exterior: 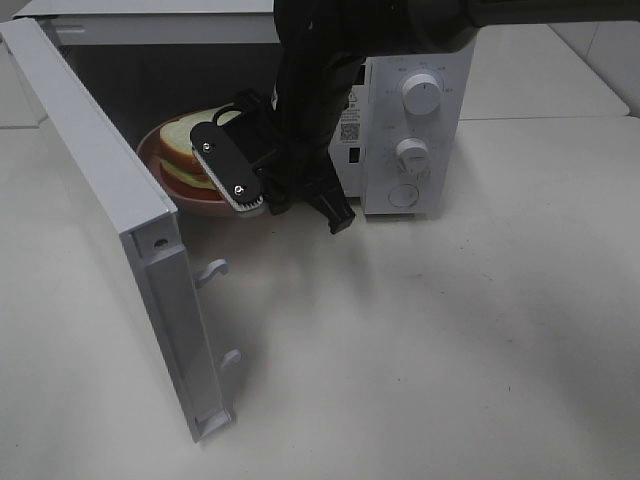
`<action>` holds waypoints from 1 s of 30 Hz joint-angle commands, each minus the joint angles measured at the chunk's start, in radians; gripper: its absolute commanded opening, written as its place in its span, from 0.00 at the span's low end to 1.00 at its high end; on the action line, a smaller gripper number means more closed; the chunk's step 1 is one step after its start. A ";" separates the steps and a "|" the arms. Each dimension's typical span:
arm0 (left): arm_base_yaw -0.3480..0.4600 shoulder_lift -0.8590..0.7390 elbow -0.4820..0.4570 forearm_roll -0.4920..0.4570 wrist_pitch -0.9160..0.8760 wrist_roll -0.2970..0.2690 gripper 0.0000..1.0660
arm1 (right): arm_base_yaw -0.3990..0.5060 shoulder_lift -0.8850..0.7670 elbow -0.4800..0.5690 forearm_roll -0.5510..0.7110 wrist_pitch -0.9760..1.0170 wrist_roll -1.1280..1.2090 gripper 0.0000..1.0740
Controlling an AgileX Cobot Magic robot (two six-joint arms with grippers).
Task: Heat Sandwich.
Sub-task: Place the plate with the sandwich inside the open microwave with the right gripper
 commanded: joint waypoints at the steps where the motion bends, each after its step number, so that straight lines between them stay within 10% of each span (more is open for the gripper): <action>1: 0.004 -0.016 0.002 -0.002 -0.013 0.000 0.91 | 0.002 0.016 -0.055 -0.028 -0.010 0.065 0.03; 30: 0.004 -0.016 0.002 -0.002 -0.013 0.000 0.91 | -0.011 0.241 -0.421 -0.148 0.045 0.223 0.05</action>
